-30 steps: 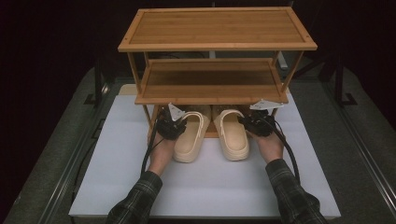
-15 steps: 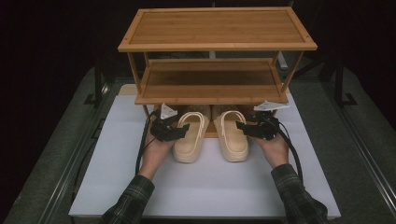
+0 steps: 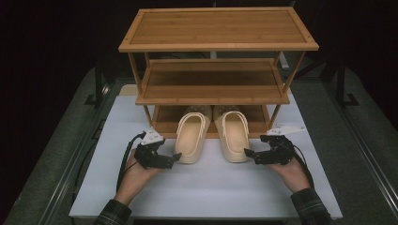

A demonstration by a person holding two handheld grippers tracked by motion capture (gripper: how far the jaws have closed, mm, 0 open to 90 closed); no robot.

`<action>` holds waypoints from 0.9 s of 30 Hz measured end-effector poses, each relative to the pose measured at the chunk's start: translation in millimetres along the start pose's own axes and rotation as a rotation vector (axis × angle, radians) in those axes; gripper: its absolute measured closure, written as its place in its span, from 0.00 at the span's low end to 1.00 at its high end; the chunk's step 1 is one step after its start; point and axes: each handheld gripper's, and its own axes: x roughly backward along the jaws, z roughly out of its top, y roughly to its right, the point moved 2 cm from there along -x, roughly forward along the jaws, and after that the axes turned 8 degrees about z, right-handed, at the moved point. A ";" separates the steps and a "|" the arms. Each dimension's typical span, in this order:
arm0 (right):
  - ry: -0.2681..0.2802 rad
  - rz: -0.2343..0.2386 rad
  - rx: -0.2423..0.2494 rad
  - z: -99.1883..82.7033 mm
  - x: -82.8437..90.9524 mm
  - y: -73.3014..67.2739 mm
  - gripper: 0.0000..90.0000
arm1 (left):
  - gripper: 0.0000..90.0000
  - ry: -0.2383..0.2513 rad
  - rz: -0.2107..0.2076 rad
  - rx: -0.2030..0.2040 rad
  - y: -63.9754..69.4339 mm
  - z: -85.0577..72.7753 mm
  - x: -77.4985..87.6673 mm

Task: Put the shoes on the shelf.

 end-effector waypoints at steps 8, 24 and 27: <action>-0.027 0.059 -0.016 -16.1 -11.8 -2.4 0.13 | 0.09 -0.009 -0.050 -0.030 11.2 -7.1 -17.7; -0.078 0.081 0.016 -13.1 -41.2 -4.3 0.10 | 0.05 -0.060 -0.064 -0.043 21.0 -3.5 -45.5; -0.078 0.085 0.012 -10.6 -45.0 -3.1 0.10 | 0.05 -0.061 -0.072 -0.027 19.4 0.8 -48.4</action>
